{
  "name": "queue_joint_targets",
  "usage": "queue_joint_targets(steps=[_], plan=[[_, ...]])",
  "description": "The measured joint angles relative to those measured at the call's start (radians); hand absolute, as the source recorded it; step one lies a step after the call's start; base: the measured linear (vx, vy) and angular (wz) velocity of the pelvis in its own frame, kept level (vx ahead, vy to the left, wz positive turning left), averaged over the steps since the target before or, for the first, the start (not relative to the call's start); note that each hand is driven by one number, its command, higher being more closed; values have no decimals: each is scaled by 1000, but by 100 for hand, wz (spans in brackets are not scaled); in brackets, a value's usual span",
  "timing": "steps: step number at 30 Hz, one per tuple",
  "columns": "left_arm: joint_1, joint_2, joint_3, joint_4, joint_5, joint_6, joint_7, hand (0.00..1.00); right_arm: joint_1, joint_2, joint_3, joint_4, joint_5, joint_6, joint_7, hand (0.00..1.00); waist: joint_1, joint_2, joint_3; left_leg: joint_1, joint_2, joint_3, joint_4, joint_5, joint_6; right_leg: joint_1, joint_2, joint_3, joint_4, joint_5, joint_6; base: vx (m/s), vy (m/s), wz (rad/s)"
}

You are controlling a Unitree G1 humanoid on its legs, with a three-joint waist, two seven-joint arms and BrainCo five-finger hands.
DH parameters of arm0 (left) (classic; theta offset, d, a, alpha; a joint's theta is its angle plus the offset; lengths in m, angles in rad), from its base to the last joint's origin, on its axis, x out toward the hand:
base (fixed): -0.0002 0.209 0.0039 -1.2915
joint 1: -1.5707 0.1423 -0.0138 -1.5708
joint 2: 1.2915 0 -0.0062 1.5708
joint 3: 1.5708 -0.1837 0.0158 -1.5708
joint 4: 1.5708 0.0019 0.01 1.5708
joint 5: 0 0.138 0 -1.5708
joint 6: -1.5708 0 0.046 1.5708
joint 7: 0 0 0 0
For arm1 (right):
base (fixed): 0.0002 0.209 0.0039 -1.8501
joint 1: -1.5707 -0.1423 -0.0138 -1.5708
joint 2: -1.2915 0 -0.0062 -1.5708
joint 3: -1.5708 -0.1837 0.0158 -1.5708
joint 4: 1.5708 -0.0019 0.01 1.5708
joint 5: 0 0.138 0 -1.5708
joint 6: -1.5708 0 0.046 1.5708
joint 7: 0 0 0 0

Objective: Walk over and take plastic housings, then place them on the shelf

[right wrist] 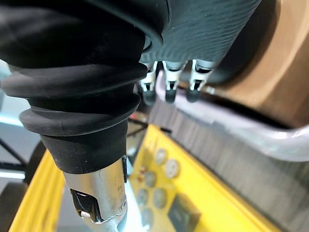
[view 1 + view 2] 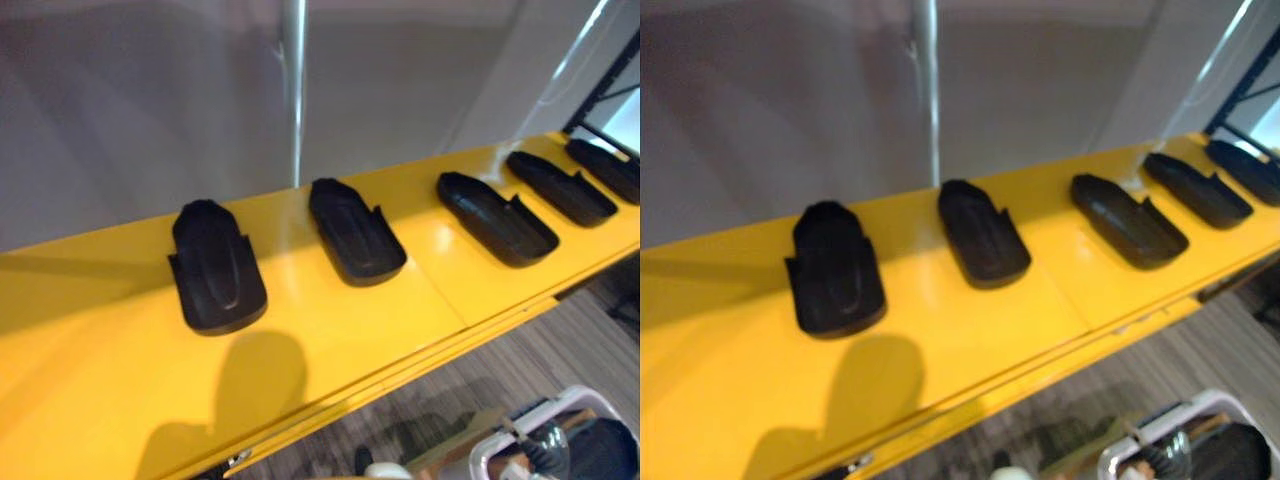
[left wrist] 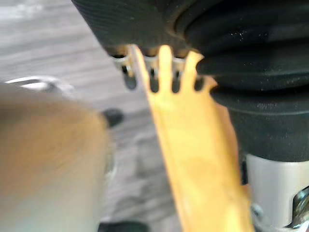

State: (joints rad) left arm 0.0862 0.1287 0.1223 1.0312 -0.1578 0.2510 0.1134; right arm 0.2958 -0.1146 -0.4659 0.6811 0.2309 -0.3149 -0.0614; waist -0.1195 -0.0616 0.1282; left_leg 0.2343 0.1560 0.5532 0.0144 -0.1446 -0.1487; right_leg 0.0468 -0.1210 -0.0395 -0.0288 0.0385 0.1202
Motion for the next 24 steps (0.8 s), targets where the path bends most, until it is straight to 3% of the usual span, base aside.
queue_joint_targets(steps=[5,8,10,16,24], plan=[[39,8,141,11,-48,104,58,0,-17,2,47,0,-31,-39,21,0,20,24,2,-15,-12,-33,24,-12,15,14,-23,-45,2,1,1,-14,-12,15],[109,10,193,36,-30,138,64,0,-20,2,60,0,-33,-52,19,0,32,41,9,-30,-15,-84,35,-13,18,24,-33,-89,2,0,1,-22,-35,35],[152,6,221,50,-21,138,66,0,-24,2,64,0,-33,-53,19,0,54,50,8,-39,-15,-96,38,-13,18,24,-35,-97,2,0,0,-57,-37,24],[179,-32,214,46,-21,119,116,0,-41,-1,120,7,-30,-52,24,0,77,45,5,-64,-12,-135,57,-14,18,25,-38,-123,3,-2,0,-101,-44,13],[168,-59,178,9,-41,56,198,0,-35,-2,194,15,-29,-49,40,0,79,42,-3,-116,-38,-229,63,9,31,25,-67,-194,3,1,10,-96,-19,24]])
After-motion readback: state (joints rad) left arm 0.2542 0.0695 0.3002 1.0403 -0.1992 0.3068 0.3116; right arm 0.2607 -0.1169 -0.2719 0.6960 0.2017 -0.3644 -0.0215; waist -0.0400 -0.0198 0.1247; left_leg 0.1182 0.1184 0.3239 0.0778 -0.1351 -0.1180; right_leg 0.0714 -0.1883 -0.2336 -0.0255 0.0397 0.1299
